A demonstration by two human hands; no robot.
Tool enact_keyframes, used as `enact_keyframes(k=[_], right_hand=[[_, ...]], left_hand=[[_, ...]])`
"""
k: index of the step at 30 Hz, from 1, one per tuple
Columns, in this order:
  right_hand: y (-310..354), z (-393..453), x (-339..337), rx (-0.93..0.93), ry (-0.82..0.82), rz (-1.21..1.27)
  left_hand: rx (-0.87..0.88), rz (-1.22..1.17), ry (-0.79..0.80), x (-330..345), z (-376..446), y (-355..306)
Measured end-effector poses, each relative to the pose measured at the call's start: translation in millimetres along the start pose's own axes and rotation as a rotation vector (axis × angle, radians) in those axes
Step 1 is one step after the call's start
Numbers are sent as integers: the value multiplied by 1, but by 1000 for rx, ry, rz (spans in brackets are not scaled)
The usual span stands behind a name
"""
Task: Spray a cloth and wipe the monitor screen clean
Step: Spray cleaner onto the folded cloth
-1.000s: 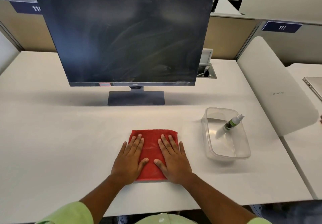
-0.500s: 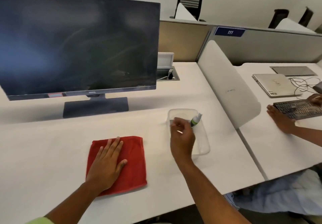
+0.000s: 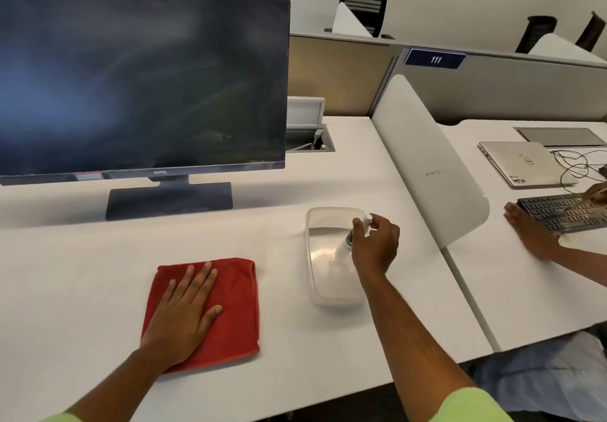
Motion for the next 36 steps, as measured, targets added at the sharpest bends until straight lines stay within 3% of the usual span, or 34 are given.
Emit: enact_keyframes(k=[6, 11, 16, 20, 23, 26, 31, 36], right_hand=[[3, -4, -5, -99, -23, -30], [32, -28, -17, -322, 9, 102], [72, -69, -12, -449, 180, 312], [89, -104, 15, -417, 404, 421], [95, -129, 41, -344, 603, 551], [98, -154, 59, -268, 674, 664], [104, -181, 77, -270, 713, 651], [105, -208, 89, -430, 801, 418]], left_hand=[[-7, -28, 24, -2, -1, 1], [-42, -70, 91, -12, 6, -5], [21, -271, -39, -47, 6, -42], [128, -591, -167, -81, -1, -74], [147, -679, -218, -95, -9, -85], [145, -743, -229, -101, -18, -80], [181, -827, -211, -93, -36, -65], [216, -1044, -149, -86, -48, -58]])
Point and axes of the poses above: each hand's wrist, its own z-axis towards the middle knuckle, its own x-axis out of the palm, y = z × x, the point moved 3 cm from there along z, towards the middle knuckle, and after that the axes turned 9 degrees about y, right-handed, at the moved point
